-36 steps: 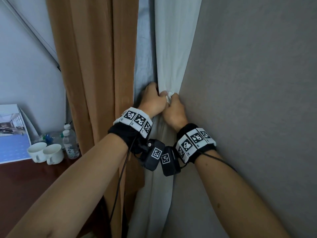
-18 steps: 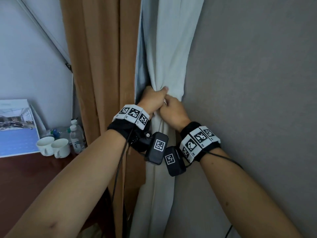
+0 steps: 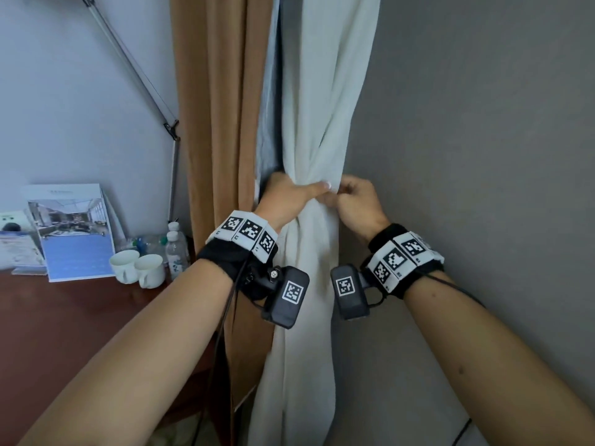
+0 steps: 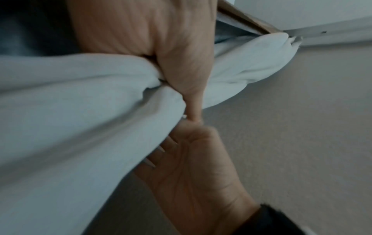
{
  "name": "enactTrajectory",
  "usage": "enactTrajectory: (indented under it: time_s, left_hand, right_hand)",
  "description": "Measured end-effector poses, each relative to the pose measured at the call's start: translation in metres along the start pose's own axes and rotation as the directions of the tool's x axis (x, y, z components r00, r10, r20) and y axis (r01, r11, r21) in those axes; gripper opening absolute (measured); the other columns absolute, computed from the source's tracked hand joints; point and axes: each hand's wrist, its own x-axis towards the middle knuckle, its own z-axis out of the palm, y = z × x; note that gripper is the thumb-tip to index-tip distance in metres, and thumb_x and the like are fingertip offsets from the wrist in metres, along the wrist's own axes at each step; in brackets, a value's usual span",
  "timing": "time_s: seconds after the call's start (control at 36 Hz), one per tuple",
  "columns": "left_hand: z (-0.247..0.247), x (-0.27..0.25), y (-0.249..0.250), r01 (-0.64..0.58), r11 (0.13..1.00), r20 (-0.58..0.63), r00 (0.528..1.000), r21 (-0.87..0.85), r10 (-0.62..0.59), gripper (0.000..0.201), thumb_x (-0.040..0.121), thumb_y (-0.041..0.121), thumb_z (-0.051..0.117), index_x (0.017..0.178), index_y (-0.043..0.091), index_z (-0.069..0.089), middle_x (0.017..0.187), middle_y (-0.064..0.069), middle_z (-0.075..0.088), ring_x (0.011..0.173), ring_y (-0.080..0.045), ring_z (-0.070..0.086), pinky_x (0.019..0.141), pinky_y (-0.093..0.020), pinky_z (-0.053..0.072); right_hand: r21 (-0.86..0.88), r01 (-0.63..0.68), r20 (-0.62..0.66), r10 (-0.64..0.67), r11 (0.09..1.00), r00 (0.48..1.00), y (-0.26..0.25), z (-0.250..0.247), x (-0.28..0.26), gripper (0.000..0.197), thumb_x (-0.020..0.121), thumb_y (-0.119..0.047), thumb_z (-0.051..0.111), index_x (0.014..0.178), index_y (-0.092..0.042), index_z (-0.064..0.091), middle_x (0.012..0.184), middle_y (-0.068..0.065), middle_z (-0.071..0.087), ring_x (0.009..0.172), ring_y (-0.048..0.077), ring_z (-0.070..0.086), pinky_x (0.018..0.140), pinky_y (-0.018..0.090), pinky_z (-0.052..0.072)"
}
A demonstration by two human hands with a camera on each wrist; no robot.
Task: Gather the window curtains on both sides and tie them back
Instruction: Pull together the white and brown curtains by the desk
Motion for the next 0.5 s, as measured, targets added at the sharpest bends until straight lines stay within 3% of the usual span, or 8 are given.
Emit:
enactTrajectory:
  time_s: [0.06,0.11,0.17,0.22,0.31,0.36,0.42,0.5]
  left_hand:
    - [-0.005,-0.002,-0.004,0.017,1.0,-0.015,1.0,-0.019,-0.017,0.029,0.081,0.009,0.075,0.109,0.006,0.067,0.107,-0.011,0.071,0.094,-0.017,0.069,0.084,-0.03,0.056]
    - [-0.008,-0.001,-0.007,0.014,1.0,-0.055,0.998,-0.019,-0.015,0.028,0.088,0.014,0.068,0.115,0.007,0.065,0.113,-0.009,0.069,0.098,-0.016,0.066,0.087,-0.028,0.054]
    - [-0.011,0.0,-0.007,0.01,1.0,-0.113,0.994,-0.021,-0.012,0.03,0.095,0.021,0.06,0.122,0.01,0.062,0.118,-0.005,0.067,0.106,-0.014,0.061,0.095,-0.028,0.048]
    - [-0.015,-0.002,-0.005,0.019,0.996,-0.109,0.994,-0.084,-0.028,0.03,0.097,0.027,0.056,0.123,0.015,0.061,0.116,0.001,0.067,0.105,-0.01,0.062,0.093,-0.025,0.049]
    - [-0.017,-0.009,-0.001,0.068,0.97,-0.004,0.997,-0.232,-0.071,0.018,0.095,0.036,0.057,0.109,0.026,0.062,0.1,0.013,0.068,0.089,0.004,0.065,0.073,-0.011,0.051]
    - [-0.015,-0.013,-0.002,0.041,0.982,0.008,0.999,-0.182,-0.04,0.016,0.091,0.037,0.062,0.102,0.025,0.063,0.097,0.013,0.069,0.085,0.007,0.065,0.072,-0.009,0.05]
    - [-0.017,-0.015,-0.004,0.001,0.993,-0.055,0.998,-0.115,-0.008,0.016,0.085,0.027,0.072,0.098,0.017,0.068,0.095,0.004,0.072,0.083,0.0,0.069,0.077,-0.017,0.054]
    - [-0.029,-0.009,-0.007,-0.013,1.0,-0.199,0.98,-0.017,0.009,0.012,0.086,0.024,0.071,0.092,0.013,0.069,0.096,-0.001,0.071,0.093,-0.015,0.068,0.091,-0.033,0.054]
  right_hand:
    - [-0.131,0.077,-0.037,-0.082,0.988,0.996,0.004,0.008,-0.005,0.016,0.08,-0.014,0.071,0.081,0.002,0.069,0.083,0.019,0.071,0.073,0.021,0.066,0.067,0.042,0.055]
    - [-0.246,0.127,-0.133,-0.163,0.961,0.978,0.006,0.016,-0.009,0.034,0.077,-0.024,0.073,0.062,0.001,0.056,0.057,0.009,0.052,0.056,0.014,0.046,0.053,0.033,0.042]
    - [-0.3,0.17,-0.204,-0.237,0.939,0.95,0.002,0.024,-0.017,0.043,0.078,-0.021,0.075,0.057,0.003,0.046,0.055,0.001,0.035,0.055,0.01,0.031,0.053,0.026,0.032]
    - [-0.329,0.214,-0.165,-0.28,0.92,0.946,-0.004,0.031,-0.025,0.043,0.08,-0.019,0.074,0.057,0.003,0.045,0.056,0.001,0.034,0.054,0.011,0.029,0.05,0.02,0.029]
    - [-0.385,0.209,-0.062,-0.251,0.899,0.966,-0.006,0.039,-0.028,0.035,0.082,-0.015,0.067,0.06,0.005,0.05,0.055,0.006,0.042,0.053,0.016,0.037,0.053,0.026,0.036]
    - [-0.439,0.181,-0.015,-0.209,0.88,0.978,-0.003,0.042,-0.025,0.016,0.077,-0.004,0.057,0.063,0.003,0.057,0.058,0.012,0.057,0.057,0.025,0.051,0.058,0.033,0.048]
    - [-0.457,0.153,0.056,-0.143,0.876,0.988,-0.005,0.042,-0.025,0.016,0.071,0.0,0.049,0.06,-0.004,0.061,0.06,0.009,0.062,0.061,0.026,0.056,0.059,0.037,0.05]
    - [-0.39,0.069,0.161,-0.006,0.918,0.987,-0.01,0.036,-0.027,0.018,0.066,-0.008,0.055,0.064,-0.014,0.072,0.067,-0.003,0.07,0.067,0.015,0.063,0.068,0.031,0.053]
